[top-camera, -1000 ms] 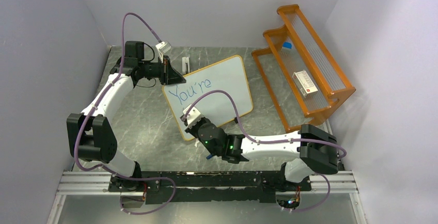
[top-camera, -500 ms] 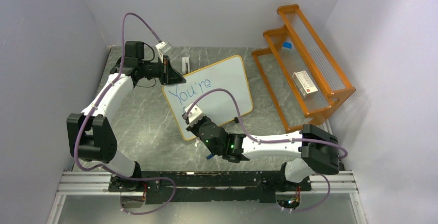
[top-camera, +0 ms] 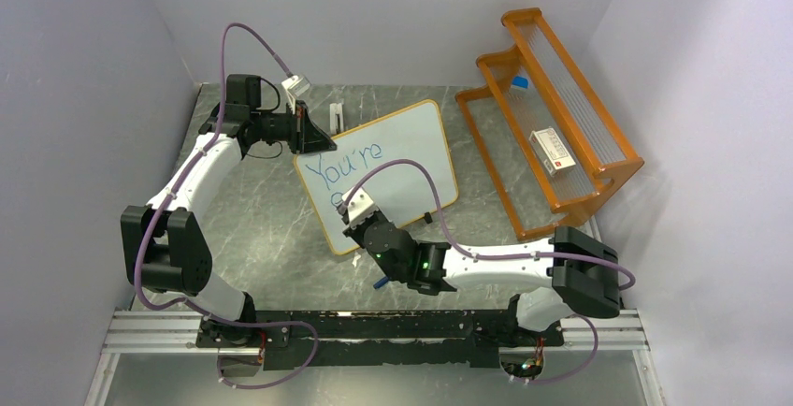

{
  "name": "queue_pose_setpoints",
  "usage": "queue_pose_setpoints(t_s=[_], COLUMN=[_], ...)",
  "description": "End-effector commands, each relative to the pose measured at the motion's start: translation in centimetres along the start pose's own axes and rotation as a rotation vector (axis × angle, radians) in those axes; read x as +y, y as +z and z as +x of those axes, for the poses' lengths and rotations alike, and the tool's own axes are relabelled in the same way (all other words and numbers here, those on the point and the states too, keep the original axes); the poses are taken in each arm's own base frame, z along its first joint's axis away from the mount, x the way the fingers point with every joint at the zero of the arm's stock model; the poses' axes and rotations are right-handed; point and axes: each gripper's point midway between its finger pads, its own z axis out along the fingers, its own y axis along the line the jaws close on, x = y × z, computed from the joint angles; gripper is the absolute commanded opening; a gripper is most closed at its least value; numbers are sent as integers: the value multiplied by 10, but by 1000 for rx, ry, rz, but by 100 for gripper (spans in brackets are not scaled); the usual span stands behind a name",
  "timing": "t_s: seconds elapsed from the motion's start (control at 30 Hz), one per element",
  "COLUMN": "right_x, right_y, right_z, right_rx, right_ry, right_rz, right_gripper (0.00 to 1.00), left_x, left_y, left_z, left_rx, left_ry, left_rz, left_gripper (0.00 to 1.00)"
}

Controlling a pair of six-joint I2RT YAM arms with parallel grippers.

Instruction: Write a sentence on the whiteboard

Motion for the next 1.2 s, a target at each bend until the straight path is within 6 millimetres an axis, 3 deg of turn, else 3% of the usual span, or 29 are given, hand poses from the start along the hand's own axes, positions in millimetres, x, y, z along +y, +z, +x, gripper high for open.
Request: queue_pose_setpoints(t_s=[0.0, 0.5, 0.83, 1.17], right_x=[-11, 2, -18, -24], right_y=[-4, -2, -14, -10], right_z=[11, 4, -9, 1], right_rx=[32, 10, -20, 3], right_ry=[13, 41, 57, 71], right_rz=[35, -22, 26, 29], right_gripper=[0, 0, 0, 0], left_x=[13, 13, 14, 14], left_y=[-2, -2, -3, -2], left_z=[3, 3, 3, 3], left_rx=[4, 3, 6, 5], left_ry=[46, 44, 44, 42], left_rz=[-57, -56, -66, -65], left_gripper=[5, 5, 5, 5])
